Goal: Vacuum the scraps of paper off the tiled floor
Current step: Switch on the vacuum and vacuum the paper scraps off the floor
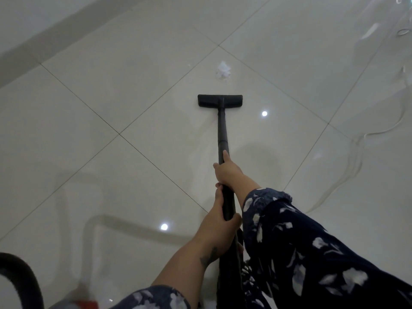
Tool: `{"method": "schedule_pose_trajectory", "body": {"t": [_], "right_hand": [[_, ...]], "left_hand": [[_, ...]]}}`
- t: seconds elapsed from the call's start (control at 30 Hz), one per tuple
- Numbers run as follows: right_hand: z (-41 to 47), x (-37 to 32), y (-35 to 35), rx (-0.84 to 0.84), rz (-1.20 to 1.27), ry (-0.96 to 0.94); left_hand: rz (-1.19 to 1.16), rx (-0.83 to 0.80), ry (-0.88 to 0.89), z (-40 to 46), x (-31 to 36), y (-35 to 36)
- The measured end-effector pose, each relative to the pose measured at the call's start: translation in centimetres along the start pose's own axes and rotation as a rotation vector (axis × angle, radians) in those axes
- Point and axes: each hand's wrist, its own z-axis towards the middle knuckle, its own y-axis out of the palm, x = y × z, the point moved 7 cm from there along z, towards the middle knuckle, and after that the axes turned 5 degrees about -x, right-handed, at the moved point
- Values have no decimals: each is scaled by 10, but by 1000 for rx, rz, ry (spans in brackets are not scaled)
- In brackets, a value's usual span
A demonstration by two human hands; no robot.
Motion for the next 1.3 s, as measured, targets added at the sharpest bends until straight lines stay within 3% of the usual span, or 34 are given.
{"method": "schedule_pose_trajectory", "body": {"t": [0.23, 0.67, 1.3], "right_hand": [[31, -4, -48, 29, 206, -5], [85, -34, -112, -13, 166, -21], [138, -124, -115, -25, 99, -48]], "left_hand": [[-21, 14, 37, 42, 43, 4], [-131, 126, 63, 116, 91, -11], [-130, 181, 86, 141, 122, -96]]}}
